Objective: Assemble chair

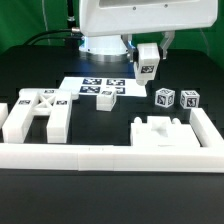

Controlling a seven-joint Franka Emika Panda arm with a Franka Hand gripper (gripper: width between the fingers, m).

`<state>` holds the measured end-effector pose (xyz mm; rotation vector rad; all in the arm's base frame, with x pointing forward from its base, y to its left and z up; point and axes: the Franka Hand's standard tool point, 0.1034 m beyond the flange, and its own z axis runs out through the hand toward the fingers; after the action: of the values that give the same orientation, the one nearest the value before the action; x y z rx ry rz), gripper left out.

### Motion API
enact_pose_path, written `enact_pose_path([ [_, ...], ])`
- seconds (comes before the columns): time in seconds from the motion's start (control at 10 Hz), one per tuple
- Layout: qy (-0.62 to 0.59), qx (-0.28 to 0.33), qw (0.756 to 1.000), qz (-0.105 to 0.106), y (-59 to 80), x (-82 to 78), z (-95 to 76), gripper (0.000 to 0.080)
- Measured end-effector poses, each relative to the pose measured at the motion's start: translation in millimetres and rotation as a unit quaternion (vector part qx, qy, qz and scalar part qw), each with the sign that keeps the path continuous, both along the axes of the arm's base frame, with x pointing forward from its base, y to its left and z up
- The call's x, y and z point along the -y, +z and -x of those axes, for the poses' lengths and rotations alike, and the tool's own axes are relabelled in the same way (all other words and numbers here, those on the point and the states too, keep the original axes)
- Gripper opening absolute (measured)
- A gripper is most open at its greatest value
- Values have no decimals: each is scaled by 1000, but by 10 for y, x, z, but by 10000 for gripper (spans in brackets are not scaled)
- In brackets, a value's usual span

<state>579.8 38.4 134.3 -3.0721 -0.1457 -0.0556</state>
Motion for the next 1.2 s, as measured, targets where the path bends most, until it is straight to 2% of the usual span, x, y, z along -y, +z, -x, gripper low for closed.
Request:
enact_pose_path([
  [0.1,-3,47,999,3,-5,15,-37,287],
  [0.2,-9,73,997,2,-11,-66,-35,287],
  [0.3,0,128,992,3,7,-141,-135,287],
  [0.4,16,185,983,8,-8,-134,-228,287],
  [0.5,14,217,976,11,-29,-89,-252,287],
  [0.7,12,258,966,16,-42,-54,-258,287],
  [0.8,13,253,967,15,-69,-69,-256,287],
  [1.1,21,268,963,6,-111,-300,-514,287],
  [1.2,27,268,963,3,-134,-407,-528,287],
])
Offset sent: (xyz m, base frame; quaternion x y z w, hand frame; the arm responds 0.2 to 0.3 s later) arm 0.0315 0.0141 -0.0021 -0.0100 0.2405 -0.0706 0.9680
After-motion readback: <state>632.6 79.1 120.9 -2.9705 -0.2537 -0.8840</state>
